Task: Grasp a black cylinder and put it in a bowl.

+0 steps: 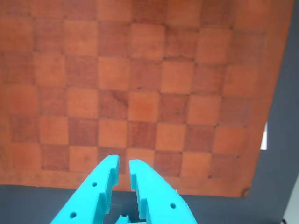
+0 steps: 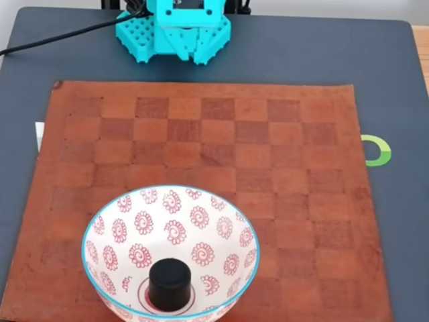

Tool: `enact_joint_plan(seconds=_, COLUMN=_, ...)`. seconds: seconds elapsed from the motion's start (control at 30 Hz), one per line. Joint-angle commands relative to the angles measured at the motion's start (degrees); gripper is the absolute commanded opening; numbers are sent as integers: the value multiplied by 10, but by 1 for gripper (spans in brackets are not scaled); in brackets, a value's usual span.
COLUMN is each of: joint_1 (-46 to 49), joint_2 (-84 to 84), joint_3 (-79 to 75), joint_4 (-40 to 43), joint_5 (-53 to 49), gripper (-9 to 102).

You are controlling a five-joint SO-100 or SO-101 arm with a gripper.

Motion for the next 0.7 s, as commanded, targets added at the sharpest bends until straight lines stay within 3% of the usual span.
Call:
enact_joint_plan(seconds=0.0, joint_1=-6, joint_2=66, joint_3=40, joint_4=-6, joint_5=17, gripper=0)
enact_joint_plan(seconds=0.33, joint_1=-18, joint_2=282, joint_3=179, joint_4=-5, joint_5=54, gripper=0)
enact_joint_plan(seconds=0.67, joint_1=-17, joint_2=373, joint_3=215, joint_4=-9, joint_5=54, gripper=0)
